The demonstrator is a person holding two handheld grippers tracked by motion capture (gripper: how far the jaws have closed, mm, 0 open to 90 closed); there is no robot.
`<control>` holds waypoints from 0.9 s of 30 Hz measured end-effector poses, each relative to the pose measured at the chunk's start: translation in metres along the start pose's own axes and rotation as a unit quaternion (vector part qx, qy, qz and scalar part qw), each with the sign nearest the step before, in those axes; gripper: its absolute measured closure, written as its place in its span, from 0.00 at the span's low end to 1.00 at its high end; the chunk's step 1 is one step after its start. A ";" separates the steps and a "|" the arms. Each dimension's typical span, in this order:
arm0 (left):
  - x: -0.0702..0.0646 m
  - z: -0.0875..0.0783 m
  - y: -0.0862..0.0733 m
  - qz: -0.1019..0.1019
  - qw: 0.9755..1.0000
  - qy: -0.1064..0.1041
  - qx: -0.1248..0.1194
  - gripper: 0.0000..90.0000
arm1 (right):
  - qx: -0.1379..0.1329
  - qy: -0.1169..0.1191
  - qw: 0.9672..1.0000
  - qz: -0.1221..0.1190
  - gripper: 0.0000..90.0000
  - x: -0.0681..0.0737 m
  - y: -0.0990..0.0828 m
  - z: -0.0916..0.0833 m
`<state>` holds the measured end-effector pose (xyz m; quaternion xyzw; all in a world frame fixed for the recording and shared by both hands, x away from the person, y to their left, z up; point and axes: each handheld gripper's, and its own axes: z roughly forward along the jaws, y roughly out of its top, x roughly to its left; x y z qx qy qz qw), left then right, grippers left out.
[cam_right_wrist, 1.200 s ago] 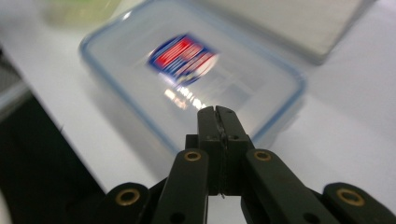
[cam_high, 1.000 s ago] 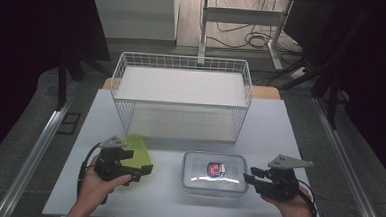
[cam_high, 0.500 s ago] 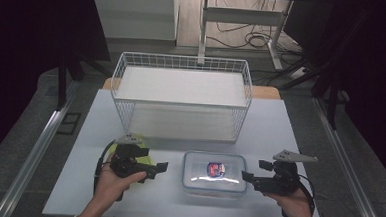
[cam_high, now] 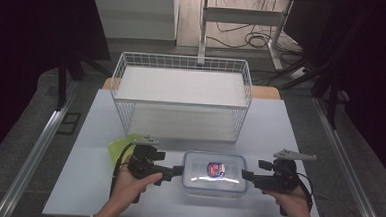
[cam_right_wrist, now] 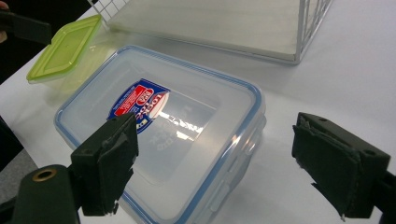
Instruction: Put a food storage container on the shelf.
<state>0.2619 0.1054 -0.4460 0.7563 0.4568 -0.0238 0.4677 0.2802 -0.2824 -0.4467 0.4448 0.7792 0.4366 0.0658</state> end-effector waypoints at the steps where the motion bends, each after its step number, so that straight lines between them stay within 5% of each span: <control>1: 0.000 0.000 0.000 0.000 1.000 0.000 0.000 0.07 | 0.000 0.000 1.000 0.000 0.17 0.000 0.000 0.000; 8: -0.002 0.030 0.003 -0.042 0.998 -0.038 0.018 0.07 | -0.001 0.000 1.000 0.000 0.18 -0.004 -0.002 -0.001; 18: 0.010 0.055 -0.004 -0.089 0.994 -0.050 0.038 0.08 | 0.006 -0.003 1.000 -0.001 0.18 -0.006 -0.004 0.002; 24: 0.016 0.061 -0.006 -0.097 0.993 -0.047 0.042 0.11 | 0.008 -0.010 1.000 -0.001 0.18 -0.007 -0.004 0.003; 27: 0.021 0.066 -0.009 -0.113 0.991 -0.054 0.050 0.11 | 0.008 -0.010 1.000 -0.002 0.18 -0.007 -0.004 0.002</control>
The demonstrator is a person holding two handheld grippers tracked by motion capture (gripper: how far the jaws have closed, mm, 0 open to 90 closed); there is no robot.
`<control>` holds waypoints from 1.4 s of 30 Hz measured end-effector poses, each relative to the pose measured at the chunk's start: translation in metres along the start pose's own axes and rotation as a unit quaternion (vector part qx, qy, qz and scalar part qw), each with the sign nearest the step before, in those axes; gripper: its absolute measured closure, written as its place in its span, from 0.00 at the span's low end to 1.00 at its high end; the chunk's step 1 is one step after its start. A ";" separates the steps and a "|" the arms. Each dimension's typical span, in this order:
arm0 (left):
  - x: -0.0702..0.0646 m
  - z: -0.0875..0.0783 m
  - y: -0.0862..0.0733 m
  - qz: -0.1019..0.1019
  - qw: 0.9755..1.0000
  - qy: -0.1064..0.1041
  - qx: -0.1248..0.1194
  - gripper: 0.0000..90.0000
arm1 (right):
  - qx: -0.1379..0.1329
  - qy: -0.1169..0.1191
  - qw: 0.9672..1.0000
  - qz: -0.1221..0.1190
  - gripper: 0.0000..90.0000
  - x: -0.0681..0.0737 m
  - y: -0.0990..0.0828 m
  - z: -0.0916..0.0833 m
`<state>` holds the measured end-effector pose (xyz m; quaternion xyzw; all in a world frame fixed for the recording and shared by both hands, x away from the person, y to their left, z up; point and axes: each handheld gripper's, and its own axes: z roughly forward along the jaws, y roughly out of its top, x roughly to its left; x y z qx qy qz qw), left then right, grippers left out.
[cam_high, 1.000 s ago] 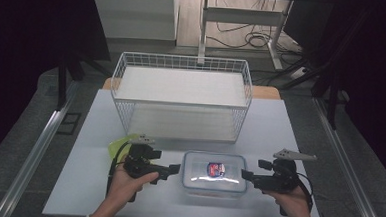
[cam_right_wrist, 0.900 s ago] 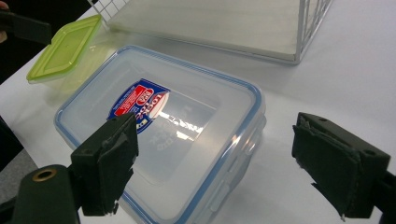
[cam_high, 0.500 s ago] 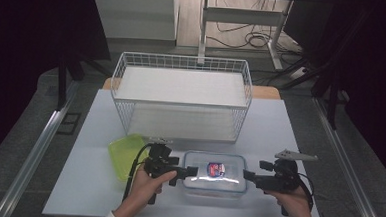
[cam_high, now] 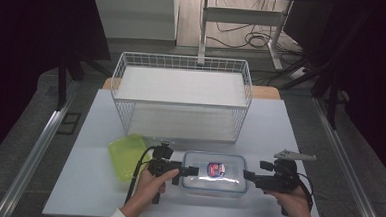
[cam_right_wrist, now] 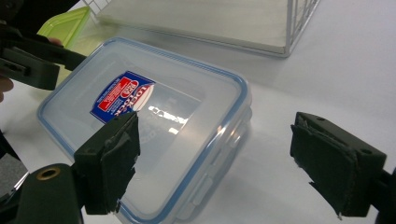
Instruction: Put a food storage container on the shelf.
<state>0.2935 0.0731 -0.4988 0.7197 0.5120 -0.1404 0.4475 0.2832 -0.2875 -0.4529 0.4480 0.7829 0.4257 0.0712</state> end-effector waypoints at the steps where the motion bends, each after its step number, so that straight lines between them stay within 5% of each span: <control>1: 0.002 0.003 -0.001 -0.013 1.000 0.001 -0.002 0.11 | 0.000 0.000 1.000 0.000 0.18 -0.001 0.000 0.000; 10: 0.008 0.011 -0.001 -0.024 1.000 -0.005 0.008 0.15 | 0.006 -0.004 1.000 0.004 0.18 -0.004 -0.001 0.003; 16: 0.008 0.014 -0.003 -0.021 0.999 -0.004 0.024 0.17 | 0.016 0.014 0.999 0.025 0.18 -0.006 -0.003 0.011; 20: 0.012 0.012 -0.005 -0.037 0.999 -0.016 0.016 0.22 | 0.025 0.029 0.999 0.039 0.18 -0.009 -0.006 0.016; 27: 0.012 0.005 -0.007 -0.032 0.999 -0.019 0.002 0.32 | 0.043 0.068 0.992 0.094 0.20 -0.016 -0.011 0.031; 30: 0.012 0.004 -0.007 -0.030 0.999 -0.019 0.001 0.34 | 0.051 0.071 0.991 0.100 0.21 -0.018 -0.012 0.035; 35: 0.013 0.003 -0.007 -0.029 0.999 -0.022 0.000 0.38 | 0.066 0.114 0.983 0.131 0.27 -0.022 -0.012 0.044; 42: 0.012 0.002 -0.008 -0.032 0.999 -0.022 -0.005 0.40 | 0.068 0.122 0.977 0.164 0.37 -0.026 -0.015 0.040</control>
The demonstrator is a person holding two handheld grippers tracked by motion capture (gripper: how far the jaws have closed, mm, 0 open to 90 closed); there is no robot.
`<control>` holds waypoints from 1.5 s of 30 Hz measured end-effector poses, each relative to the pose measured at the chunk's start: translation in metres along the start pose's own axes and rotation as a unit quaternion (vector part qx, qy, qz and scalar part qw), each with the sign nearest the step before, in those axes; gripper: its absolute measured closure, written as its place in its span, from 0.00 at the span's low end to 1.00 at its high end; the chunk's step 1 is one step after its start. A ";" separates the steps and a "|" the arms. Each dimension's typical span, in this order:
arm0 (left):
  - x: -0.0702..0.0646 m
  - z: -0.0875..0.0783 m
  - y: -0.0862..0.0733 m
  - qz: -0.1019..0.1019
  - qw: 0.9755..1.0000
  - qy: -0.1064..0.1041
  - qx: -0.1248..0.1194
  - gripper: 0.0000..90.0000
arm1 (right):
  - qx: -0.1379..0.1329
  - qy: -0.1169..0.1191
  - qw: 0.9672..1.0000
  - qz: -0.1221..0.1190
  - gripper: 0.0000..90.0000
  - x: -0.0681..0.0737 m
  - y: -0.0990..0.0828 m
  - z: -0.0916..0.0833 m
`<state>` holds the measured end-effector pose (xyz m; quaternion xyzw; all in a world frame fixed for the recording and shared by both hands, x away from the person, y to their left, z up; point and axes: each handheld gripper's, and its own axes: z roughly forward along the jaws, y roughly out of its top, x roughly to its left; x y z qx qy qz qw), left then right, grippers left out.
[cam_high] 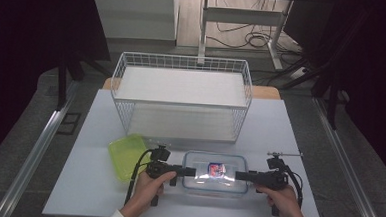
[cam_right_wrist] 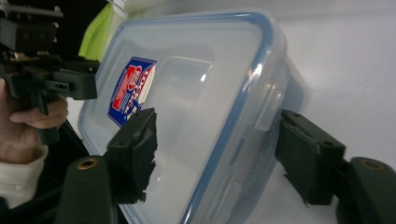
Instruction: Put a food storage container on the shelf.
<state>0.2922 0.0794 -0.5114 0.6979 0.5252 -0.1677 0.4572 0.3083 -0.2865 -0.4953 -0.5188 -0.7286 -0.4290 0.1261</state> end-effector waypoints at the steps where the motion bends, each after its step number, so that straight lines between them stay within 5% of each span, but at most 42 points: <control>1: -0.001 -0.002 -0.001 0.008 1.000 0.000 0.002 0.40 | -0.003 0.003 1.000 0.005 0.39 -0.001 0.000 -0.001; 21: -0.007 -0.021 -0.018 0.057 0.998 -0.024 -0.025 0.56 | -0.040 0.036 0.998 -0.040 0.54 0.005 -0.019 -0.021; 45: -0.018 -0.025 -0.023 0.085 0.995 -0.007 -0.047 0.58 | -0.058 0.038 0.996 -0.060 0.56 0.009 -0.022 -0.026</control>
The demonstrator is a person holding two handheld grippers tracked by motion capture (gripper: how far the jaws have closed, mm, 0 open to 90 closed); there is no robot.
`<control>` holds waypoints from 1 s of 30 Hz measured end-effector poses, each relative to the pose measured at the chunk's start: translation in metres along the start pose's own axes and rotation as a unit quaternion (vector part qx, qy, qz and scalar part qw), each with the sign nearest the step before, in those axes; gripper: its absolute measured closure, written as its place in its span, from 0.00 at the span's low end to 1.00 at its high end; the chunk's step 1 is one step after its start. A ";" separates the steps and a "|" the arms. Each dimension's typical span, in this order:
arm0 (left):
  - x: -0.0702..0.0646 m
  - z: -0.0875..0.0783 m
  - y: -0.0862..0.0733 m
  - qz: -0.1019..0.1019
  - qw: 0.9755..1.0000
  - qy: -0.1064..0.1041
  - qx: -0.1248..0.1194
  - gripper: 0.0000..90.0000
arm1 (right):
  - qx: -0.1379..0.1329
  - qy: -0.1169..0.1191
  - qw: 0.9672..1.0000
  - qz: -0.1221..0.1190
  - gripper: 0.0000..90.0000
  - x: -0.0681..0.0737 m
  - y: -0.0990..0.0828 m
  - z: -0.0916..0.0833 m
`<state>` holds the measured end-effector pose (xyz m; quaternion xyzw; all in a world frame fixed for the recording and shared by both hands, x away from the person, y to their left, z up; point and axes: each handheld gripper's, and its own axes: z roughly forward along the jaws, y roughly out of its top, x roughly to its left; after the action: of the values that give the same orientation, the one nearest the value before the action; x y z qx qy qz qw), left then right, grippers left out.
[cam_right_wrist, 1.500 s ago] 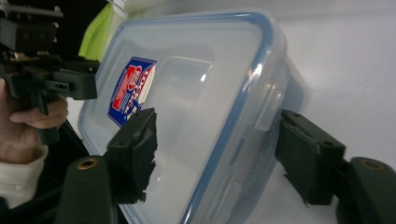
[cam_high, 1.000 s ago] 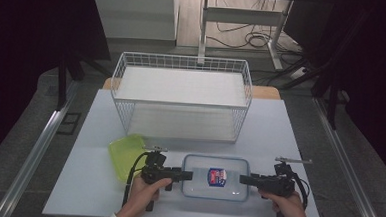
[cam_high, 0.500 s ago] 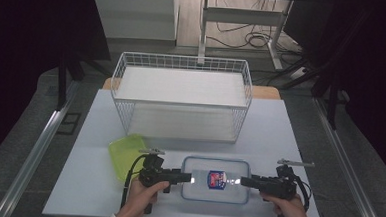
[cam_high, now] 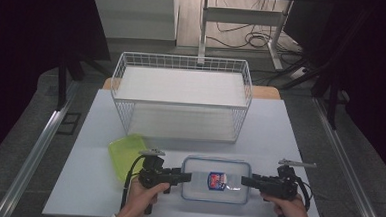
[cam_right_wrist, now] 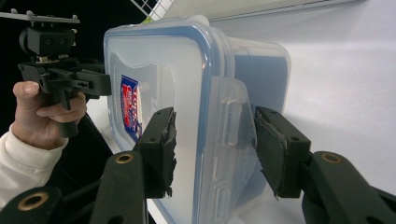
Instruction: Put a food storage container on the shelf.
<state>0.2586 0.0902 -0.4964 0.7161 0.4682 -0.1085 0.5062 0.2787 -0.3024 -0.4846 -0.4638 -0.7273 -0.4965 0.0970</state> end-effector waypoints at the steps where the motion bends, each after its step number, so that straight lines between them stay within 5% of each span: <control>1: 0.000 0.000 0.000 0.000 1.000 0.000 -0.001 0.58 | 0.000 0.000 1.000 0.000 0.56 0.000 0.000 0.000; 30: -0.022 -0.047 0.035 0.060 0.998 0.014 -0.033 0.58 | -0.049 0.022 0.997 -0.055 0.58 0.037 0.031 -0.006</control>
<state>0.2586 0.1152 -0.4388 0.7274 0.4343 -0.0523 0.5288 0.2805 -0.2832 -0.4395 -0.4162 -0.7242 -0.5463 0.0624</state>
